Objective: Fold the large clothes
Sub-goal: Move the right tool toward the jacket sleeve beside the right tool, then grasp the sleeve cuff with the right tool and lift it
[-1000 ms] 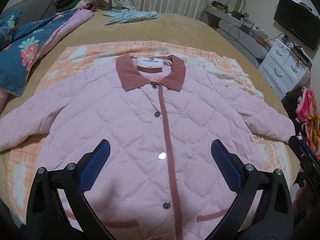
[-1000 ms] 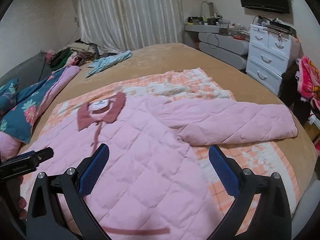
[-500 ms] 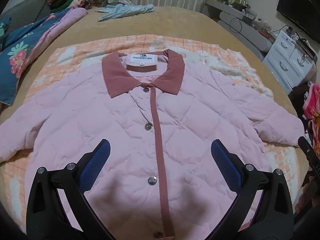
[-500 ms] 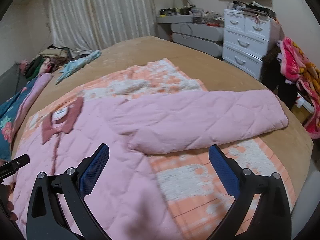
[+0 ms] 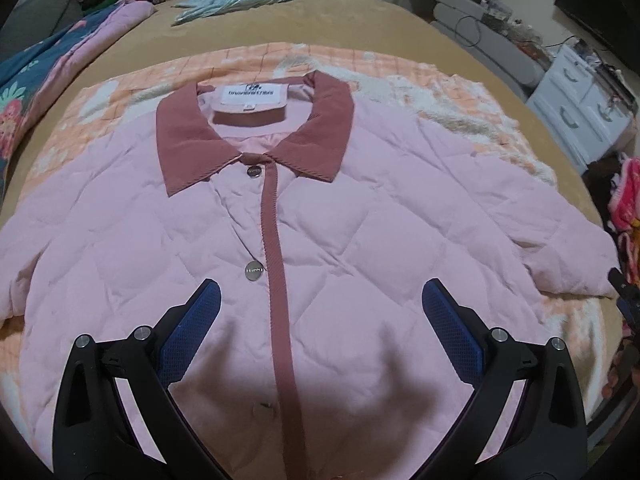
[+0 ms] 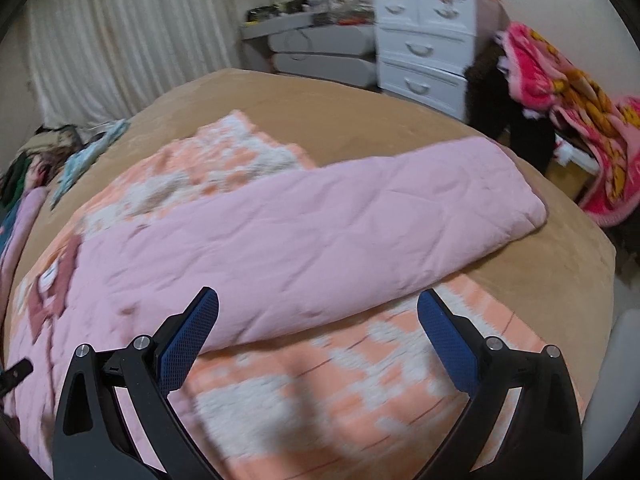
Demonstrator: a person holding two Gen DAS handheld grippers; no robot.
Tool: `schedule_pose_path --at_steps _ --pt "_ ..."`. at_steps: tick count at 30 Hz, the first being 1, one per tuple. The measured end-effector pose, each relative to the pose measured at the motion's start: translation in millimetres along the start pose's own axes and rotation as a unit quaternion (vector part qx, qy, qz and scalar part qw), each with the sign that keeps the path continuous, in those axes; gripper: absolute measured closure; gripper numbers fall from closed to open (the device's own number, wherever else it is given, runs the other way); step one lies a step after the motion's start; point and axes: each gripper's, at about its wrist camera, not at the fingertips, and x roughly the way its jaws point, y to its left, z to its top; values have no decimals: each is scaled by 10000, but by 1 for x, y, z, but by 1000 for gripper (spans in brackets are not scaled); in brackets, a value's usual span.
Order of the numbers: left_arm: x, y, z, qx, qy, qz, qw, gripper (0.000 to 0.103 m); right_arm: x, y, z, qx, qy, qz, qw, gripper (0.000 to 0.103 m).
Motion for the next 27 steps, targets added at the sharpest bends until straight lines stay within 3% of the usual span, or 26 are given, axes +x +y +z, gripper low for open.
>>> schedule_pose_path --at_steps 7,13,20,22,27 --pt "28 -8 5 125 197 33 9997 9 42 -49 10 579 237 -435 9971 4" --pt "41 -17 13 233 200 3 9995 8 73 -88 19 1238 450 -471 9902 4" --pt "40 -5 24 89 118 89 9999 8 95 -139 33 2431 384 -358 9686 4" --pt "37 0 26 51 68 119 9999 8 99 -151 35 2732 292 -336 9609 7" --pt "23 17 32 -41 -88 232 9997 8 94 -176 31 3435 46 -310 9386 28"
